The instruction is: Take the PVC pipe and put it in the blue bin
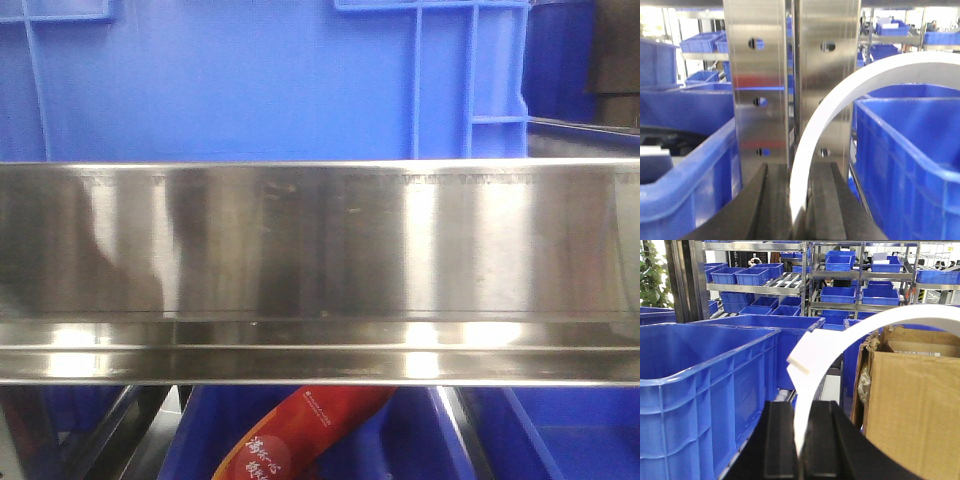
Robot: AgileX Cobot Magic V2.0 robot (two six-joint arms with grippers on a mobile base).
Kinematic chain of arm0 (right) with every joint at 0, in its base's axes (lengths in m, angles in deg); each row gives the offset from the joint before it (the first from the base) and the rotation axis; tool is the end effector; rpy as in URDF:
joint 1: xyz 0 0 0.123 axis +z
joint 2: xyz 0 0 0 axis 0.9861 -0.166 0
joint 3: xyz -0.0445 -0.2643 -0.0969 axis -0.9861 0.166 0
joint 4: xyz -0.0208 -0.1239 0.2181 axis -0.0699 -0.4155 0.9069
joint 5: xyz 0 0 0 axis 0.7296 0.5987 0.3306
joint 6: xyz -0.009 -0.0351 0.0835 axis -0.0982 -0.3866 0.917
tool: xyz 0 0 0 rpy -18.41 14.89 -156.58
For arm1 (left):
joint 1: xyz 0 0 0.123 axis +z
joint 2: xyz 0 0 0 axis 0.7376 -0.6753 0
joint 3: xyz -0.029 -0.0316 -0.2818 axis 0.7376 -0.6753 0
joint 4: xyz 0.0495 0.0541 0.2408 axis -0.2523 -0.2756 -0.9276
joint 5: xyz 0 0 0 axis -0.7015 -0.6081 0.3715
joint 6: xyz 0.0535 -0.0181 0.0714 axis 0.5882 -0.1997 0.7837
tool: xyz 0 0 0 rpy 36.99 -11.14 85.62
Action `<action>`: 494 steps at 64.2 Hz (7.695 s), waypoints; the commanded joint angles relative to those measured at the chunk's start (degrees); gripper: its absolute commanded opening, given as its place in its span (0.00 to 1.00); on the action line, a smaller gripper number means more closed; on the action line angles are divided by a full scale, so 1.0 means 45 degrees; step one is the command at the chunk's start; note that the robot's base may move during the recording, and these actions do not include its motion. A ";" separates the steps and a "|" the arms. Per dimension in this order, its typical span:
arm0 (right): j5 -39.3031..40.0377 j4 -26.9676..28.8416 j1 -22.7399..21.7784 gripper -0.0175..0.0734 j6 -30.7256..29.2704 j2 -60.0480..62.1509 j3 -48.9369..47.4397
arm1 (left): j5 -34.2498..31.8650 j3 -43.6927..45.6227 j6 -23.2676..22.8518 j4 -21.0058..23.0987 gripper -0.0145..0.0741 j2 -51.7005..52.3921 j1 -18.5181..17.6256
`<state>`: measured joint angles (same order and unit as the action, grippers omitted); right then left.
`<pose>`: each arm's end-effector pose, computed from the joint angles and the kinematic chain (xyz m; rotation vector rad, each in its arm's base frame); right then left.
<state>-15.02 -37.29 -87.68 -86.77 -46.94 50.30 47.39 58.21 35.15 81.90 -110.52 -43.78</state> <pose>0.0695 -0.0020 0.3509 0.0548 1.5563 -0.0263 0.0772 0.0058 0.3562 -0.0300 1.5142 0.0849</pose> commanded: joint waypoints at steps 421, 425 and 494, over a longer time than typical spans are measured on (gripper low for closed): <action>0.0818 -0.1837 0.6440 0.01 -0.1554 -0.7132 -0.7946 | 0.2133 0.1437 -0.1102 -0.1743 0.04 0.0929 -0.4192; 0.0160 -0.2326 0.6440 0.01 -0.1515 -0.6747 -0.7946 | 0.2302 0.1261 -0.1102 -0.1716 0.04 0.1280 -0.3837; -0.3444 -1.0835 0.6440 0.01 0.6393 0.1619 -0.2160 | 0.5013 -0.1576 -0.1054 -0.0857 0.04 0.4754 -0.3275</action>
<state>-30.51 -85.15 -58.61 -59.11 -42.57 38.11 72.65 52.87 30.56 77.11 -89.48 -58.80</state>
